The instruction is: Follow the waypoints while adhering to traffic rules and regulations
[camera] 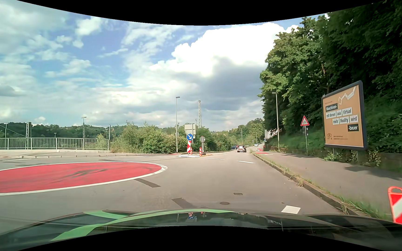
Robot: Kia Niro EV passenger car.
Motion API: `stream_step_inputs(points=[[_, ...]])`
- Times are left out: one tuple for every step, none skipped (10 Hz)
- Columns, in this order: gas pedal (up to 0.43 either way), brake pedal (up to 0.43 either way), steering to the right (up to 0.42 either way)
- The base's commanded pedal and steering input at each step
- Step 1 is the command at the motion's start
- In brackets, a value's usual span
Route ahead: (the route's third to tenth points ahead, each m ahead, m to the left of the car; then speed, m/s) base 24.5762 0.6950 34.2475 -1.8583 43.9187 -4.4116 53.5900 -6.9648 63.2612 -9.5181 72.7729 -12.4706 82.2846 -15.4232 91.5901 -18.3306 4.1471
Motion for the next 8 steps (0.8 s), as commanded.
stream_step_inputs(points=[[0.047, 0.0, 0.011], [0.047, 0.0, 0.011], [0.059, 0.0, 0.011], [0.059, 0.0, 0.012], [0.067, 0.0, 0.012], [0.067, 0.0, 0.011], [0.087, 0.0, 0.012], [0.098, 0.0, 0.012]])
